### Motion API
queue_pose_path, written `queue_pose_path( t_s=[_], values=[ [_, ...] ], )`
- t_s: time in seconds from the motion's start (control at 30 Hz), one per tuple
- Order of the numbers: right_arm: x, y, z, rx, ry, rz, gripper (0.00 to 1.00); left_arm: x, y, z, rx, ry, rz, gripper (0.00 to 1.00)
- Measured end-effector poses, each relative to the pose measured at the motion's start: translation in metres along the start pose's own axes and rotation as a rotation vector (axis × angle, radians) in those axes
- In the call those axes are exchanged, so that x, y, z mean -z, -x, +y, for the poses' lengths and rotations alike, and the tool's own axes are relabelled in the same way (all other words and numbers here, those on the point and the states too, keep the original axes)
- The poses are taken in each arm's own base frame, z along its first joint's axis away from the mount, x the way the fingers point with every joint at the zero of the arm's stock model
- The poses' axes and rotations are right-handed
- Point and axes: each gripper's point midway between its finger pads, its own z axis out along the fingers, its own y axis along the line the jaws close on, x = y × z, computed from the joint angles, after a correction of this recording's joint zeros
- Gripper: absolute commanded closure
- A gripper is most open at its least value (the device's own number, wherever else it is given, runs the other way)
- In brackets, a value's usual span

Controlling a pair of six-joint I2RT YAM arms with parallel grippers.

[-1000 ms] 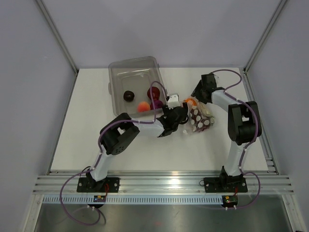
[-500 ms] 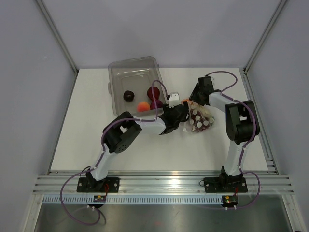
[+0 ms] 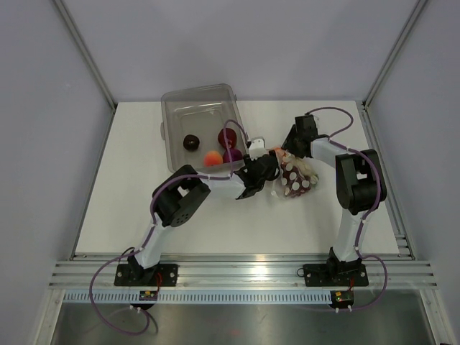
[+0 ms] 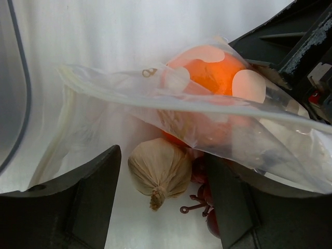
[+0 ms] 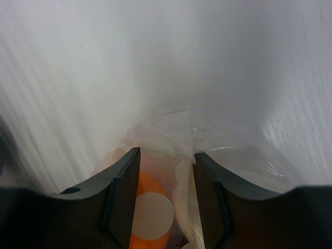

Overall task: Open the zip-top bag and remove the fake food
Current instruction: Pick up the fake fruit from the zipper food storage bag.

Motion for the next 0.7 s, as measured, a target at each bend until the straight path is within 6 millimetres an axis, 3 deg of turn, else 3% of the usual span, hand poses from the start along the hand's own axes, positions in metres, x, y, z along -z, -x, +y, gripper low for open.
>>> queue_pose_path(
  t_s=[0.13,0.27,0.4,0.53,0.7],
  values=[
    [0.0,-0.004,-0.001,-0.002,-0.001,0.011,0.48,0.001,-0.008,0.004,0.014,-0.01,0.004,0.22],
    [0.0,-0.008,-0.001,-0.005,-0.001,0.025,0.48,0.002,-0.01,0.005,0.032,-0.023,0.0,0.23],
    [0.0,-0.009,-0.001,-0.008,0.002,0.028,0.48,0.001,-0.011,0.004,0.037,-0.029,0.004,0.31],
    [0.0,-0.011,-0.002,-0.01,-0.001,0.033,0.48,0.001,-0.011,0.003,0.042,-0.035,0.007,0.51],
    [0.0,-0.011,-0.001,-0.012,0.002,0.036,0.48,0.002,-0.015,0.009,0.028,-0.027,0.015,0.57]
  ],
)
